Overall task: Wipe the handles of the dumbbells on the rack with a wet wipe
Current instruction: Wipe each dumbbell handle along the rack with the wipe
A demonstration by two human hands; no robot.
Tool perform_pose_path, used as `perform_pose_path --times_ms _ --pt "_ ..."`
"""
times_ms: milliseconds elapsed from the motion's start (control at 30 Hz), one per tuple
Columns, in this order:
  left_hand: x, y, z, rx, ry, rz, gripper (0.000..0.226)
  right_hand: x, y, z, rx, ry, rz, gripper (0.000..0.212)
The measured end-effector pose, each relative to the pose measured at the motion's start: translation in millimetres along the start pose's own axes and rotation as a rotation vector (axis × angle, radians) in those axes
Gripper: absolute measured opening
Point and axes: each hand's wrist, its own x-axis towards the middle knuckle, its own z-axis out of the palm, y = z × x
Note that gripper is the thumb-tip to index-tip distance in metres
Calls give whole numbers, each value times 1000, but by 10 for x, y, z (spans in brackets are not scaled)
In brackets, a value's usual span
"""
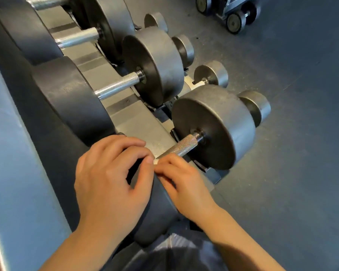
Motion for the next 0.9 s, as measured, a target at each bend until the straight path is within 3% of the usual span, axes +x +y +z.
perform_pose_path --times_ms 67,167,300,400,467,600,767,833,900 --pt "-4 4 -1 18 -7 21 29 -27 76 29 -111 231 46 27" --pt "-9 0 -3 14 7 34 31 -5 169 -3 -59 567 282 18" --pt "-13 -20 14 12 9 51 29 57 95 46 370 739 749 18" --pt "-8 -23 11 7 7 58 28 152 55 62 708 887 924 14" --pt "-2 -26 6 4 -1 69 28 215 63 52 805 945 1017 13" --pt "-1 -42 9 8 -5 91 27 269 59 92 945 917 1099 16" --pt "-6 -35 3 15 -4 111 26 119 -81 166 886 485 1219 15" --pt "-2 -40 -3 13 -8 123 26 118 -160 144 1012 333 1211 22" --pt "3 -45 -4 13 -12 131 25 142 -182 85 1240 324 1194 29"
